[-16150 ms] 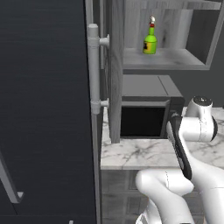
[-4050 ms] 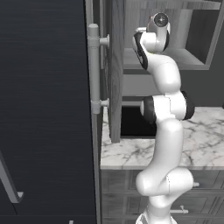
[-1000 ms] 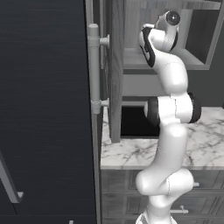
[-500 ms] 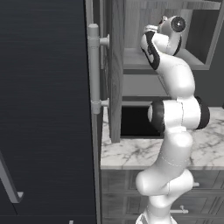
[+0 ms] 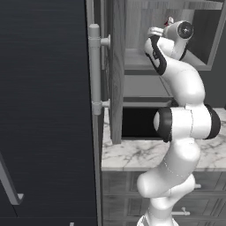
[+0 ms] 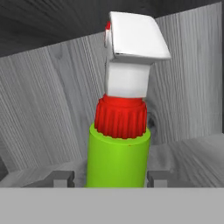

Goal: Move the cutting board and knife to the sink. Then move spray from the cabinet to the counter.

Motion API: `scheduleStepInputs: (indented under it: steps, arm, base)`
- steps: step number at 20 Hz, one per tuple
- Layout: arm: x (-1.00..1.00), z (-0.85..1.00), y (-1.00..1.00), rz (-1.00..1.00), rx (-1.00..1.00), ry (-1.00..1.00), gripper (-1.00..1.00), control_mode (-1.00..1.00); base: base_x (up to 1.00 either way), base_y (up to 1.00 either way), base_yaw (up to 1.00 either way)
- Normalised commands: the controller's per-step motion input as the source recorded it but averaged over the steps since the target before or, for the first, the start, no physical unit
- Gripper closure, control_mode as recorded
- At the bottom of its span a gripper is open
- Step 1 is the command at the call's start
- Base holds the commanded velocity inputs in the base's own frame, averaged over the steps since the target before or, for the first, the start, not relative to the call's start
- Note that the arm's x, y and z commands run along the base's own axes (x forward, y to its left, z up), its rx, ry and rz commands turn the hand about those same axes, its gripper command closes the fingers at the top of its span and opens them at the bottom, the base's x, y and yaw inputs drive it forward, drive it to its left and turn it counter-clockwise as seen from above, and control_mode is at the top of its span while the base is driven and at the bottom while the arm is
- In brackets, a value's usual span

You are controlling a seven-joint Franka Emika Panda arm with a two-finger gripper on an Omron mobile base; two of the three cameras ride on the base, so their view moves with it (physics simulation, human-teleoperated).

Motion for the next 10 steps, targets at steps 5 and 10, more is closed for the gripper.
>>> scheduleStepInputs:
  steps: [5, 10]
  arm:
    - [-0.44, 0.20, 0.00, -0.01, 0.01, 0.00, 1.00, -1.00]
    - [-0.51, 0.15, 0.00, 0.00, 0.00, 0.00, 1.00, -1.00]
  base:
    - [0.00, 0.00, 0.00]
    - [0.00, 0.00, 0.00]
